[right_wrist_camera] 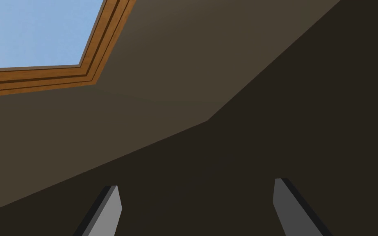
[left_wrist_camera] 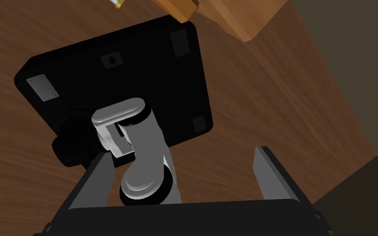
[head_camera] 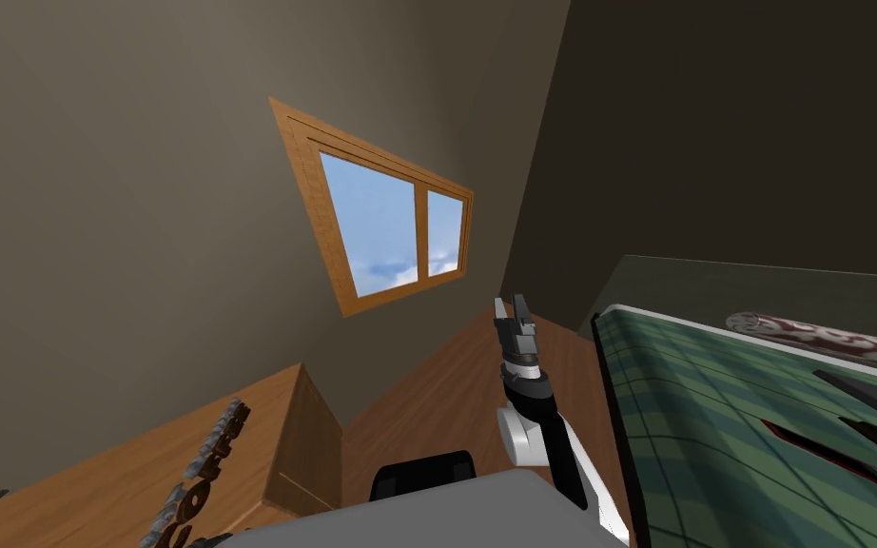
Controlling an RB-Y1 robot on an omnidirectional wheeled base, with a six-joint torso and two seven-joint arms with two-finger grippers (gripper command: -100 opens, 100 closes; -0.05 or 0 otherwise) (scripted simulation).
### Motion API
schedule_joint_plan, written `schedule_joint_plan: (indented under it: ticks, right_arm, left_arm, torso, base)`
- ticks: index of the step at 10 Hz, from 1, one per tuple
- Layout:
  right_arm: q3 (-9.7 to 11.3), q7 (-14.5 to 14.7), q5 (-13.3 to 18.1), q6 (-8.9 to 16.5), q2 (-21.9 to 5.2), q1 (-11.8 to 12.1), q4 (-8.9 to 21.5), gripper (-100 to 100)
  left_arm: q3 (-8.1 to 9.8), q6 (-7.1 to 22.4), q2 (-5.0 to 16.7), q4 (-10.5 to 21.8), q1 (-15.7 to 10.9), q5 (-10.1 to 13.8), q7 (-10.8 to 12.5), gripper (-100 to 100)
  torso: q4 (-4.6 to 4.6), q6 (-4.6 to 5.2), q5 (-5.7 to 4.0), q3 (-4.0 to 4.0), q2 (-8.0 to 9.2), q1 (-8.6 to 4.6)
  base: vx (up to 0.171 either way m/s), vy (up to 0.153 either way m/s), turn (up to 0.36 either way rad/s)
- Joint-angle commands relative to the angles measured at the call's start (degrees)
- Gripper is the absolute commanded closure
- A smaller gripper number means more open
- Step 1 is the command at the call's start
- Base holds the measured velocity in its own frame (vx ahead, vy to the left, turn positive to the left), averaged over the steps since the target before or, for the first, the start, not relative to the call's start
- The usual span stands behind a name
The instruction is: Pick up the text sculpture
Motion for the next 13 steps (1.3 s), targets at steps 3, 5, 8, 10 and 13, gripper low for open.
schedule_joint_plan:
  ticks: [3,5,8,10,13]
  right_arm:
    - [0.0,0.0,0.0,0.0,0.0,0.0,0.0,0]
    - [-0.01,0.0,0.0,0.0,0.0,0.01,0.0,0]
    - [-0.01,0.0,0.0,0.0,-0.01,0.01,0.0,0]
    - [-0.01,0.0,0.0,0.0,0.0,0.0,0.0,0]
    - [-0.01,0.0,0.0,0.0,-0.01,0.01,0.0,0]
  left_arm:
    - [-0.52,-0.71,5.08,-0.1,1.53,-6.5,-1.86,-100]
    - [-0.69,-0.97,7.45,-0.17,2.03,-9.94,-2.65,-100]
    - [-1.05,-1.46,11.07,-0.39,2.78,-13.8,-4.16,-100]
    - [-1.38,-1.87,14.0,-0.69,3.22,-16.72,-5.52,-100]
    - [-1.84,-2.38,17.6,-1.28,3.49,-19.99,-7.41,-100]
  torso:
    - [0.0,-0.01,0.01,0.0,0.0,0.02]
    - [-0.02,-0.03,0.03,-0.05,-0.08,0.07]
    - [-0.04,-0.01,0.06,-0.1,-0.18,0.27]
    - [-0.01,-0.02,0.04,-0.03,-0.04,0.1]
    - [-0.04,-0.02,0.08,-0.1,-0.16,0.25]
  base:
    - [0.078,0.068,-0.094]
    - [0.078,0.07,-0.062]
    - [0.095,0.111,-0.09]
    - [0.069,0.083,-0.062]
    - [0.103,0.124,-0.076]
